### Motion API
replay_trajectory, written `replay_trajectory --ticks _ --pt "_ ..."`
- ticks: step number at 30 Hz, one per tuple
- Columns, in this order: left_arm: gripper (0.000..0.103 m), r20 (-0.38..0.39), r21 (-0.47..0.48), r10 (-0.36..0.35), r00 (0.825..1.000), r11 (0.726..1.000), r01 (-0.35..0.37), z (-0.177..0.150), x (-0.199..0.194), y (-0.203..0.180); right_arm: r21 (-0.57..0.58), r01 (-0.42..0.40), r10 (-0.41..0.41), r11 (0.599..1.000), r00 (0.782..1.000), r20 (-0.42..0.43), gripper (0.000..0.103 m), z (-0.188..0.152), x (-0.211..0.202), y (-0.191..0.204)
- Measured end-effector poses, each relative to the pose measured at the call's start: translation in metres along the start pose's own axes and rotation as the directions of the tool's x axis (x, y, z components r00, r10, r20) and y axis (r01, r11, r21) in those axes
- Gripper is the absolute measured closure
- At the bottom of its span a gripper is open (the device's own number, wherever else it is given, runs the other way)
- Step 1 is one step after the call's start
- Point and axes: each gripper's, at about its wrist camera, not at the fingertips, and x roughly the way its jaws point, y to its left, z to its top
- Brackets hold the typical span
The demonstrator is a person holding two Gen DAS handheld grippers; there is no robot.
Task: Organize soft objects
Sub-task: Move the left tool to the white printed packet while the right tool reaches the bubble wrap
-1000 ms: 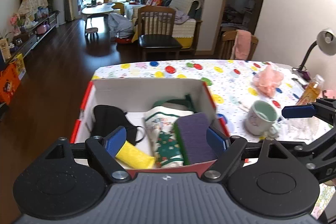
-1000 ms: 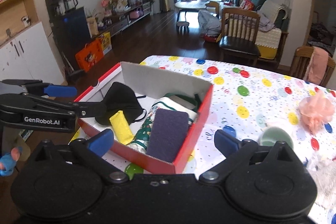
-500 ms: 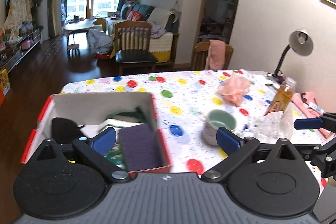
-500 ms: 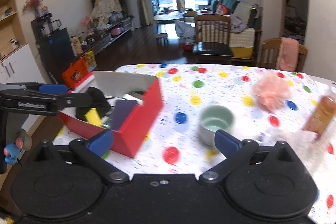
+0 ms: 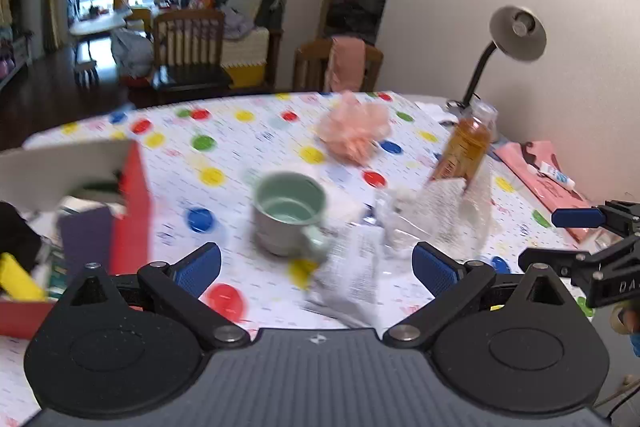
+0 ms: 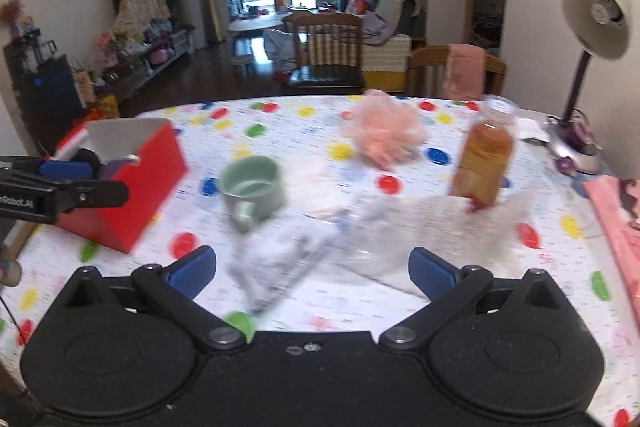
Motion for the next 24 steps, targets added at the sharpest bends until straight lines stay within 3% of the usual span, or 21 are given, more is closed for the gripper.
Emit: replay_trajectory --ticks 4,13,24 --pt "0.001 -0.023 -0.015 -0.037 0.999 0.999 0.036 -0.009 0.026 -0.024 0.036 0.033 -0.033 0.999 0.999 -0.014 0.0 -0.006 0.003 -0.043" --pt "0.001 -0.07 0.001 0.007 0.998 1.0 -0.007 -0.023 0.078 -0.055 0.144 0.159 -0.153 0.977 0.987 -0.05 0.0 0.011 0.037 -0.128" --pt "0.001 -0.109 0.093 0.068 0.992 0.994 -0.058 -0.032 0.132 -0.068 0.216 0.267 -0.245 0.939 0.961 -0.125 0.002 0.028 0.105 -0.177"
